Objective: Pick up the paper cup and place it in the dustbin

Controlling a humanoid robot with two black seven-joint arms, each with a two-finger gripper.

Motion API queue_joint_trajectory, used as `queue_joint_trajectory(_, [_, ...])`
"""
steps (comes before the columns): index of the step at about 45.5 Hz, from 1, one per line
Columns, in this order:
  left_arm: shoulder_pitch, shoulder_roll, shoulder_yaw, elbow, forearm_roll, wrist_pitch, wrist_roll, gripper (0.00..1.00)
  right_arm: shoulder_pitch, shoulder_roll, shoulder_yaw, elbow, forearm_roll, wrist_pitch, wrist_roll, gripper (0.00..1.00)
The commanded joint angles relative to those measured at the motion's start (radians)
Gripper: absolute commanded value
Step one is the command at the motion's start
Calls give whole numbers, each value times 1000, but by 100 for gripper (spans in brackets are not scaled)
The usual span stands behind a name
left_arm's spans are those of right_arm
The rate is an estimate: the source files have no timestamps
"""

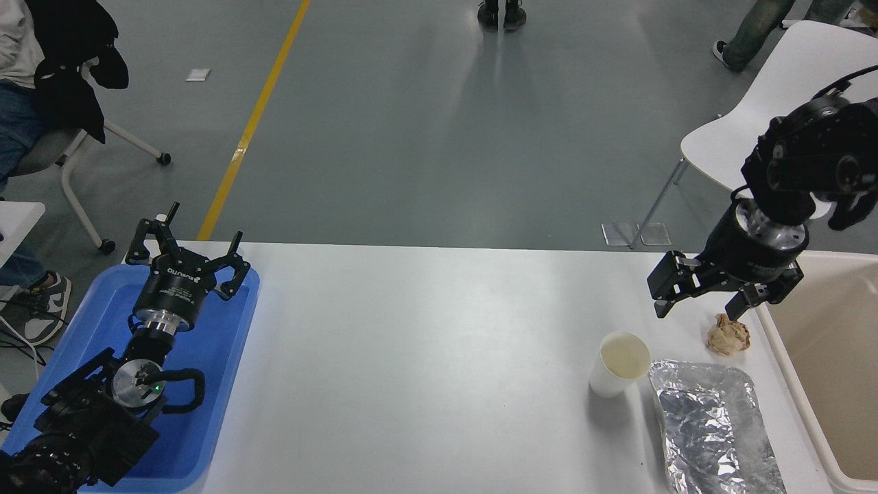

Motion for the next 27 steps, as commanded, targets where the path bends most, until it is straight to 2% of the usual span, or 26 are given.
queue_joint_trajectory(1, [0,0,0,0,0,1,0,100,-123,1,86,-76,2,-11,-49,100])
queue_joint_trajectory(15, [0,0,0,0,0,1,-2,100,-247,6,142,-200,-13,-26,-49,100])
queue_joint_trajectory(27, [0,0,0,0,0,1,-2,100,-357,8,152,-223,-13,-182,-49,100])
